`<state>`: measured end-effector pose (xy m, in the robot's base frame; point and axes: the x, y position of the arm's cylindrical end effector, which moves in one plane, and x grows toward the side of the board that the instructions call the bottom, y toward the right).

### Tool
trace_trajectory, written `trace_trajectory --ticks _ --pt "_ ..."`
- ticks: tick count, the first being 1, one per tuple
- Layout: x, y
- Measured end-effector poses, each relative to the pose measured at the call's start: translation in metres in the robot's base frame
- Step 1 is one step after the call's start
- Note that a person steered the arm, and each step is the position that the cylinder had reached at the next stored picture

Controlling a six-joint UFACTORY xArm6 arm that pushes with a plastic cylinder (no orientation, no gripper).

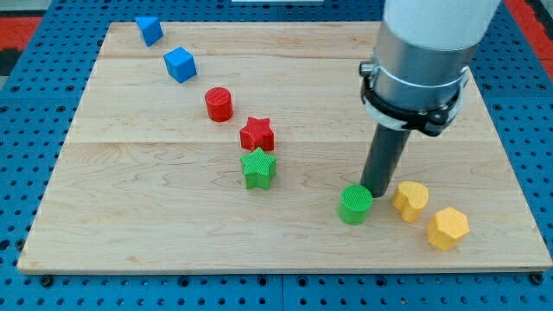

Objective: Push the green circle diagonally to the red star

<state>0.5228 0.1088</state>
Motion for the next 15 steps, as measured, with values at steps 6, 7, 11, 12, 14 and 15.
trace_trajectory --ticks 6,7,11,12,14,15 --pt "-0.020 0.059" --pt "-0.019 0.051" --pt "0.000 -0.006" --pt "-0.018 -0.010" --pt "-0.001 -0.130" --pt "0.051 -0.145"
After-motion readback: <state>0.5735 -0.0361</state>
